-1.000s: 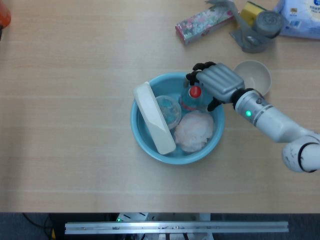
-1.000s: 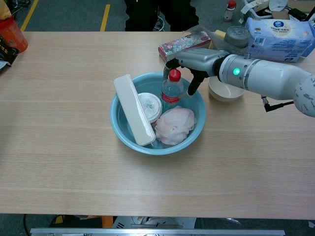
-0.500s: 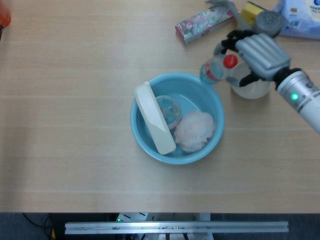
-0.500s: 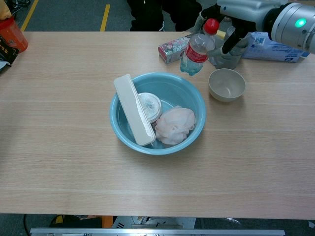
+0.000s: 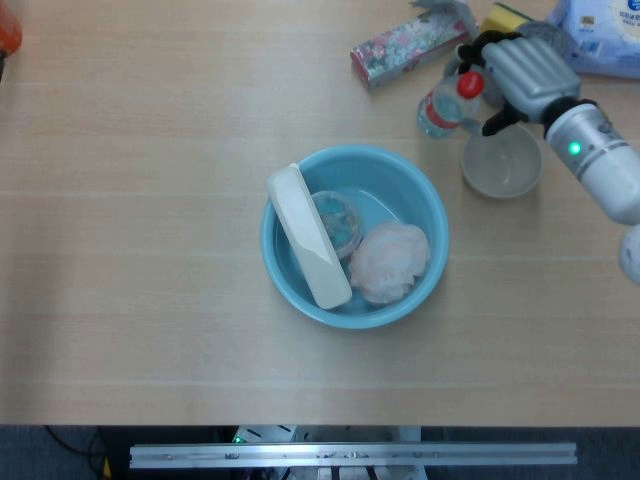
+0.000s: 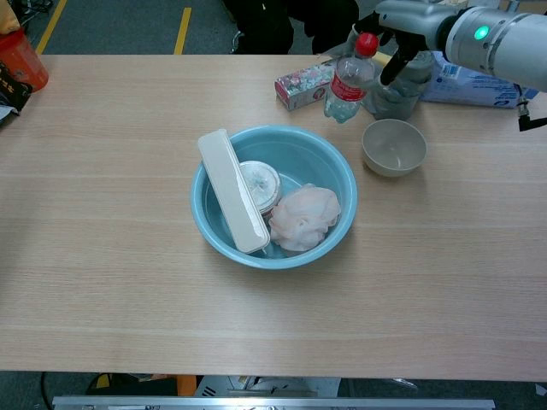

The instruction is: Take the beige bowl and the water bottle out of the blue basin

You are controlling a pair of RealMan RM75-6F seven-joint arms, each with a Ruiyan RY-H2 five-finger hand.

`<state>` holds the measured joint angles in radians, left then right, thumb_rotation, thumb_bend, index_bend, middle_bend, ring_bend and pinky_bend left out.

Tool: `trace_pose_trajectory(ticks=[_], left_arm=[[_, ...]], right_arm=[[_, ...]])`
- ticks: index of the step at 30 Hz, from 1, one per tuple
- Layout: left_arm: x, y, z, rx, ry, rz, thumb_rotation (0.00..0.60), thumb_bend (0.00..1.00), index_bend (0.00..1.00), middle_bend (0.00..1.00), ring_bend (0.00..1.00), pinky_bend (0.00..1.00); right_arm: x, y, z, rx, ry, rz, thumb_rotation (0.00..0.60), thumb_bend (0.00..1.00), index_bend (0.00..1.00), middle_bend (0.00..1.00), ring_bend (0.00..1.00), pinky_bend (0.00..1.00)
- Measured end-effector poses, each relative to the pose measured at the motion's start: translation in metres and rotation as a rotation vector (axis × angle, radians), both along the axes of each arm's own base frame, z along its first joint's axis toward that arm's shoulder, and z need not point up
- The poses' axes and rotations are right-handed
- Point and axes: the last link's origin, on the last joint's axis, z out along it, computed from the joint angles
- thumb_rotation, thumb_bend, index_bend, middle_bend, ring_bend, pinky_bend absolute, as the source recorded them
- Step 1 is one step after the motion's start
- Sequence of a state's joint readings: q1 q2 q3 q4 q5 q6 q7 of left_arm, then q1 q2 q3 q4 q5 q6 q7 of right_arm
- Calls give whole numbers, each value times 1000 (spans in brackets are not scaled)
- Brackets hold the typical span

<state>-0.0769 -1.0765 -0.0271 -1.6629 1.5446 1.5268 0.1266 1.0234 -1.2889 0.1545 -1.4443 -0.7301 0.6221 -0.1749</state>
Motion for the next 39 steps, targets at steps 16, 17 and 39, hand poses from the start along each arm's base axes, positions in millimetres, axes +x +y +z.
trace_pose_trajectory(ticks=[16,17,39], left_arm=[[-5,-4,4,5,-1,18,600,356,190,154,161,36],[-5,-4,4,4,-1,18,600,356,190,154,161,36],[-7,2,8,30,-10,-15,600,356,190,153,161,36]], right_arm=[[1,-22,-58,55,65,-66,600,389,301,269,74,191],[0,-22,-59,62,66,-71,600,388,237,241,55,183],[-18,20,33,-84,-6,-19,600,379,103,215,30,153]])
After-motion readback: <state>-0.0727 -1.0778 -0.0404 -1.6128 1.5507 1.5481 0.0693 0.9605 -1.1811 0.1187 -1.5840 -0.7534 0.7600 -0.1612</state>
